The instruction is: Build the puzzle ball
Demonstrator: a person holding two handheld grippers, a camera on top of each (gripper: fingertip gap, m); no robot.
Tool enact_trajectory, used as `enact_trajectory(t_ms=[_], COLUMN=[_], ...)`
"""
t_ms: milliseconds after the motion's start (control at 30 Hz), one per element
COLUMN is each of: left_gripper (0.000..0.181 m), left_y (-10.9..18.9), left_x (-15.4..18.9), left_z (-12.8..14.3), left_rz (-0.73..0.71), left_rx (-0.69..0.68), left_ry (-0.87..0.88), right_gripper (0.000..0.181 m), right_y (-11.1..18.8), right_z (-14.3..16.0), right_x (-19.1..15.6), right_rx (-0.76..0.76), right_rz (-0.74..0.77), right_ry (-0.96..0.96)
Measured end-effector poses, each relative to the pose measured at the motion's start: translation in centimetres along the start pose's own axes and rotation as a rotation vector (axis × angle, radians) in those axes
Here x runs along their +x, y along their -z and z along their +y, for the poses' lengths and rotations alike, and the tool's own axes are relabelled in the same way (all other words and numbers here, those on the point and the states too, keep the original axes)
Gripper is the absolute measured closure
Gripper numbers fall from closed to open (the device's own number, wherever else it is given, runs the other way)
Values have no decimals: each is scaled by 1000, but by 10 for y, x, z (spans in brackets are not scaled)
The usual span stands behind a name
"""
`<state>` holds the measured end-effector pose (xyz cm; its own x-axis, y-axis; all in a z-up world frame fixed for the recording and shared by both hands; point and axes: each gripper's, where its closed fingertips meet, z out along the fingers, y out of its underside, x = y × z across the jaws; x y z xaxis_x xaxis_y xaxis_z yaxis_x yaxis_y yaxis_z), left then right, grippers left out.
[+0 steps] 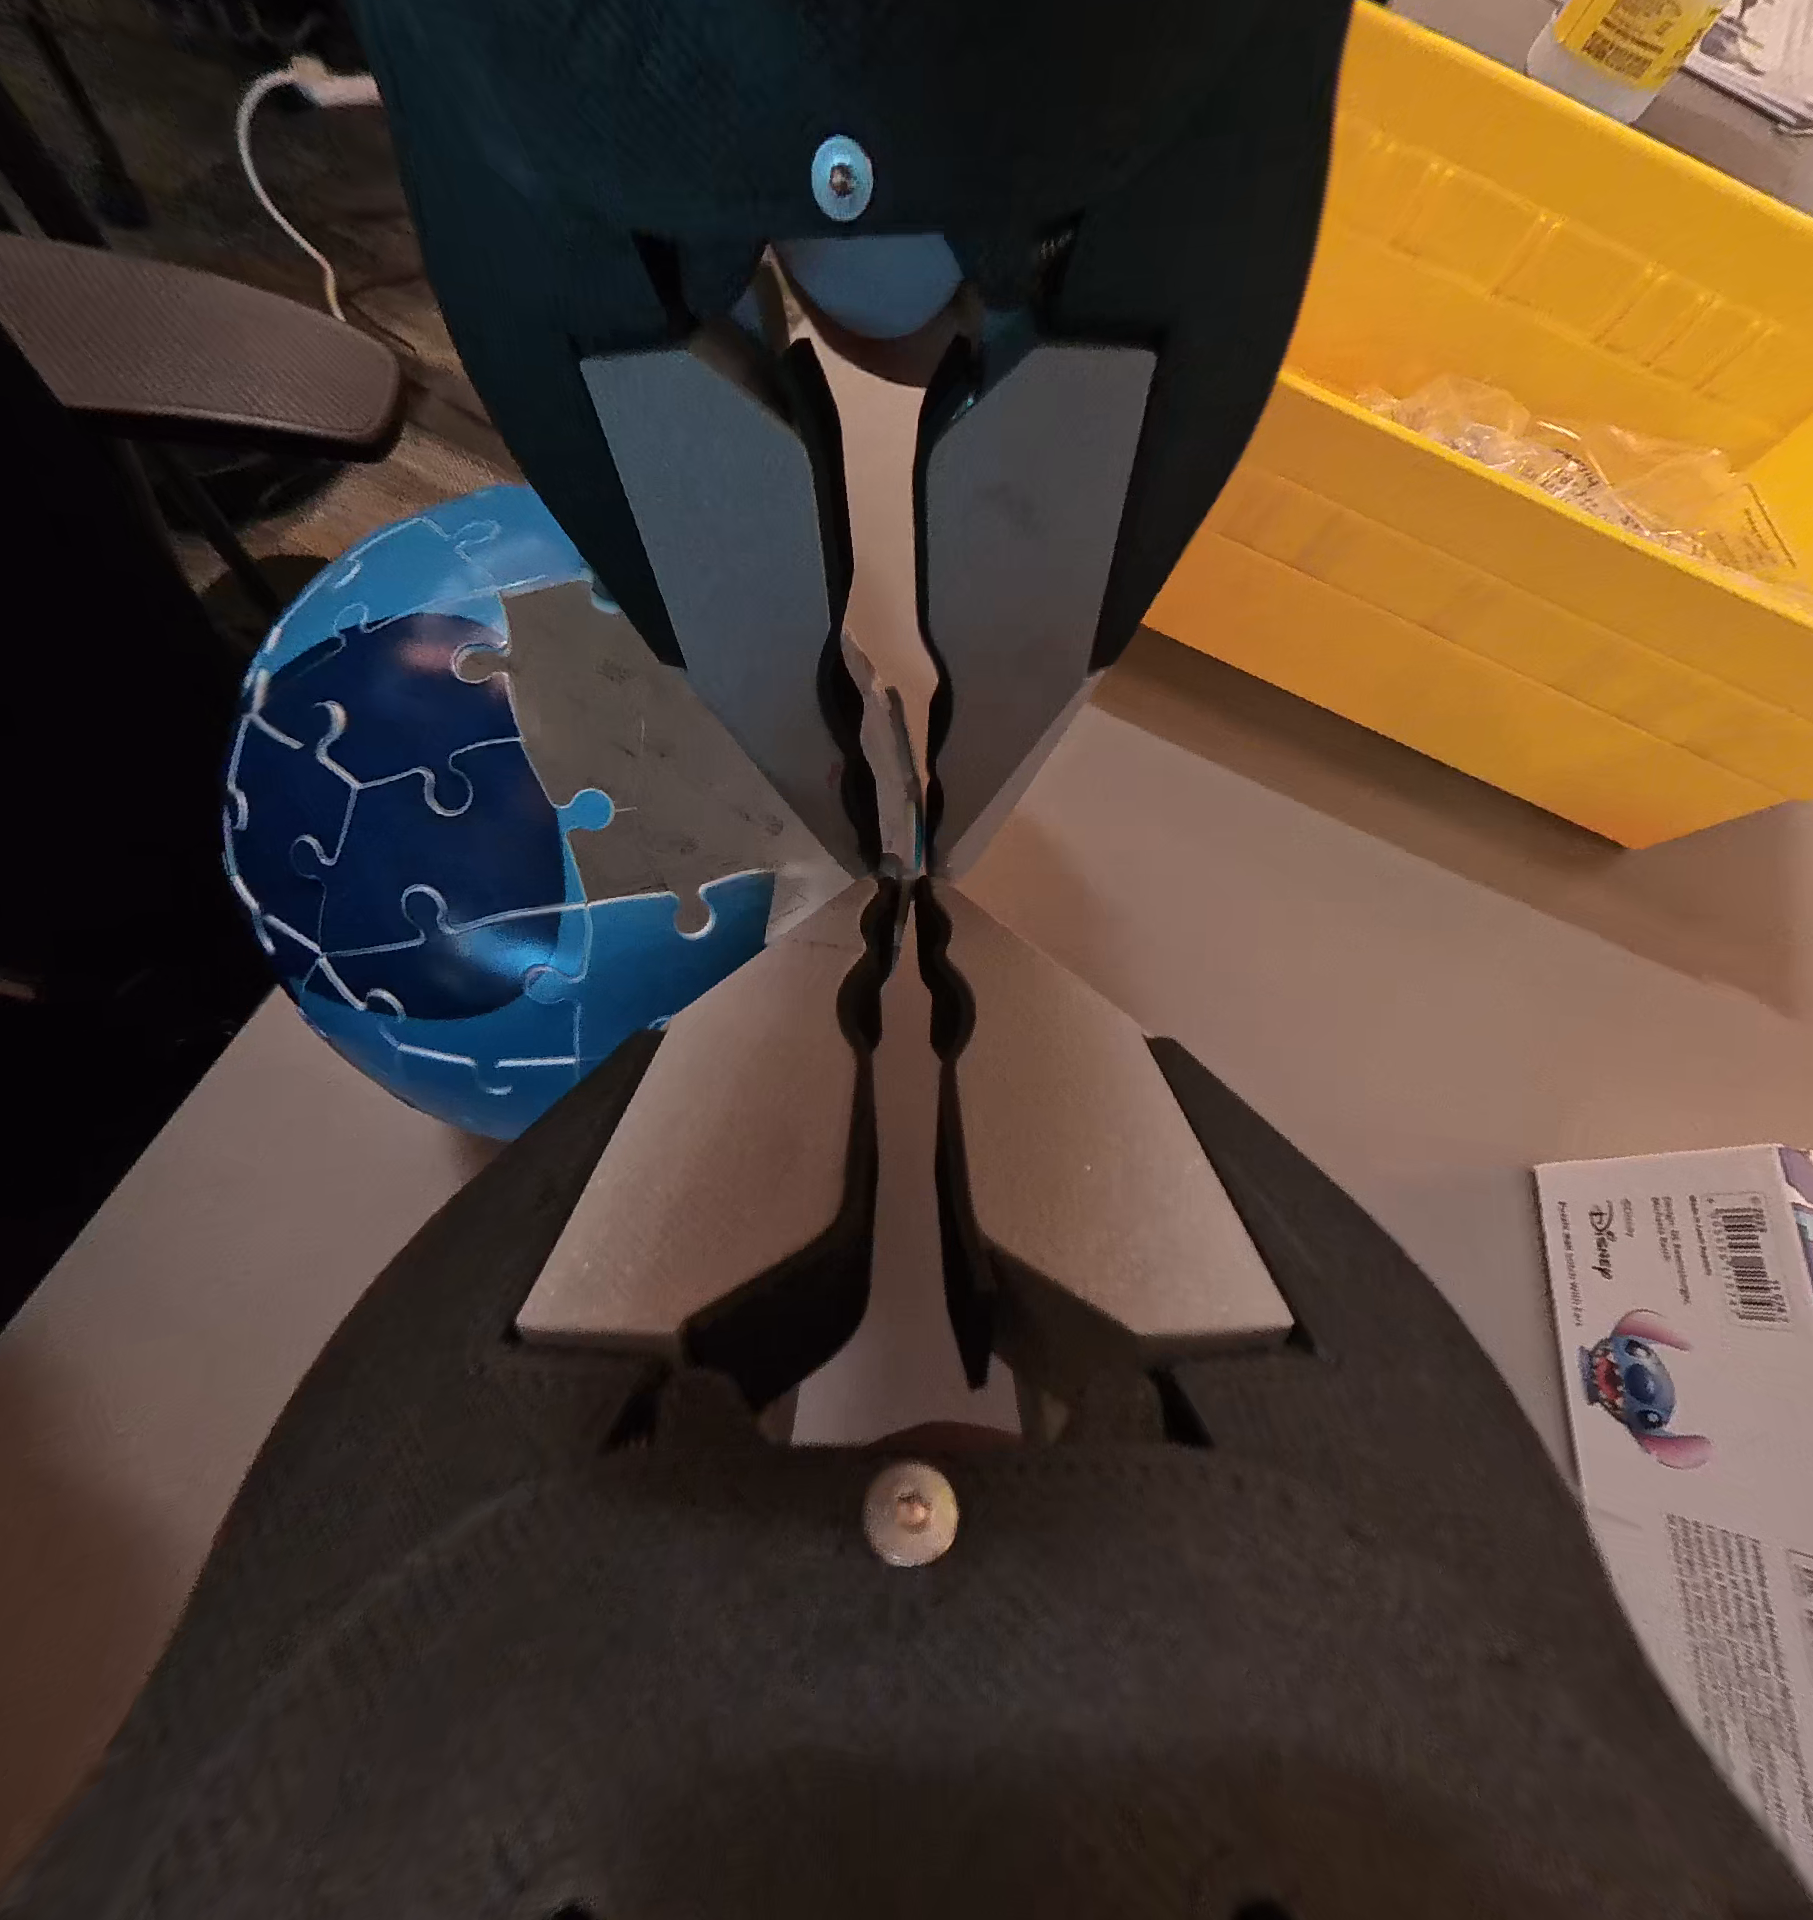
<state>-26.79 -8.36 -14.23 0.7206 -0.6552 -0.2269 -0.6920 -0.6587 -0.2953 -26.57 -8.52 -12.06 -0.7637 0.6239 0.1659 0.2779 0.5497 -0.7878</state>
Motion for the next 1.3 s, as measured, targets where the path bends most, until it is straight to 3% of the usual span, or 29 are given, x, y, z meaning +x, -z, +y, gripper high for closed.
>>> enact_trajectory(t_ms=[467, 1300], left_gripper=[179, 177], left_y=[-1, 1], left_x=[0, 0], left_z=[-2, -2], left_rz=[14, 39], left_rx=[14, 13], left_ry=[24, 5], right_gripper=[177, 180], right_y=[2, 2], right_z=[2, -1], right_x=[-2, 1], right_rx=[-7, -38], right_rz=[-27, 70], right_ry=[-17, 123])
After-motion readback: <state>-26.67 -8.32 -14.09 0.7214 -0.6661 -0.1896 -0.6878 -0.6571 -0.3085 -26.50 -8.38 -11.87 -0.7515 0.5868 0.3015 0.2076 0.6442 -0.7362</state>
